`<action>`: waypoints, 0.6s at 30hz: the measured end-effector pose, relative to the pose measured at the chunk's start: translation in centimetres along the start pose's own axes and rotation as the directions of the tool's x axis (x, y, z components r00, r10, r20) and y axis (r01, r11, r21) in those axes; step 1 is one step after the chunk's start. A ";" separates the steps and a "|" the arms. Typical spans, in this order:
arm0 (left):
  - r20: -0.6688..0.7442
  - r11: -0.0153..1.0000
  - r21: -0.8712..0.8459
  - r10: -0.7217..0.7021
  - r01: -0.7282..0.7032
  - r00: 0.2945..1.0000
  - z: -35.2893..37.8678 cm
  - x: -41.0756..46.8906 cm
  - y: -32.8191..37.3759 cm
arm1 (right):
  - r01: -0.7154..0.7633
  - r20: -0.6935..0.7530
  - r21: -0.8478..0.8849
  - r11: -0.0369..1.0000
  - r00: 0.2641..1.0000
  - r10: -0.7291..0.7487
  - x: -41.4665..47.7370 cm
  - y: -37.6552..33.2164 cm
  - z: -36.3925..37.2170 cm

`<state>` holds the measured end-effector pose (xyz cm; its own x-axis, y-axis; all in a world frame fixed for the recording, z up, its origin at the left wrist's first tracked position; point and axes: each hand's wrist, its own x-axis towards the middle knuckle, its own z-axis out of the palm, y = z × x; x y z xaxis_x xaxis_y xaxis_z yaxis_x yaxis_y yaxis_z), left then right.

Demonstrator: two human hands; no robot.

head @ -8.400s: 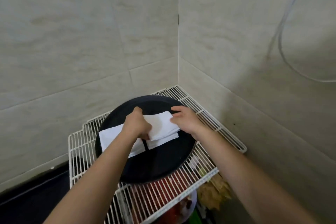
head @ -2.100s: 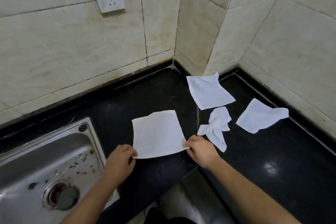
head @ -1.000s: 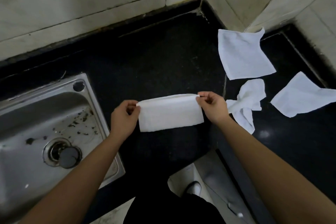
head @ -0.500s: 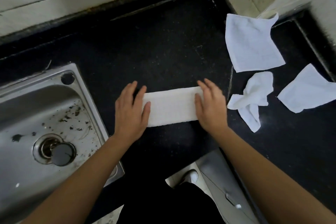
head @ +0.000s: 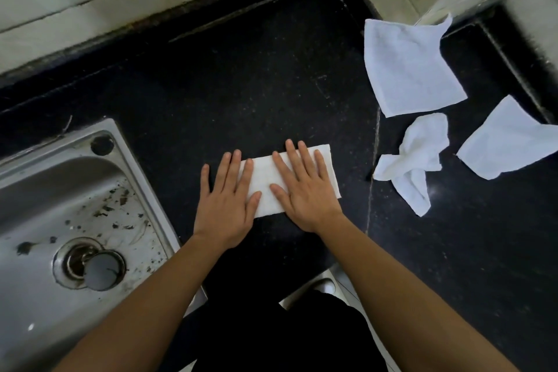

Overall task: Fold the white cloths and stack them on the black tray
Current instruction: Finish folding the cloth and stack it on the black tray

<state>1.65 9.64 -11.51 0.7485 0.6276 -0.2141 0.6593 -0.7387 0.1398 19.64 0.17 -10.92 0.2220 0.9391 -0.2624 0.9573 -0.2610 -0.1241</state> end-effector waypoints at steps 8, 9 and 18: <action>0.033 1.000 0.031 -0.004 0.003 0.999 -0.4 0.4 0.2 | -0.191 0.035 -0.022 0.981 0.981 0.192 -1.4 2.7 -0.7; 0.036 0.999 0.035 -0.005 0.004 0.999 -0.3 0.5 0.1 | -0.180 0.040 -0.016 0.983 0.983 0.181 -1.4 2.6 -0.8; 0.053 0.999 -0.040 -0.026 0.028 0.998 -2.0 0.3 1.3 | -0.563 -0.085 0.319 0.763 0.784 0.614 -3.6 2.2 -3.6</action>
<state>2.89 9.39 -9.42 0.7265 0.6327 -0.2681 0.6823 -0.7104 0.1725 21.62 -2.94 -6.81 0.7781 0.5953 -0.2003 0.5462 -0.7988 -0.2522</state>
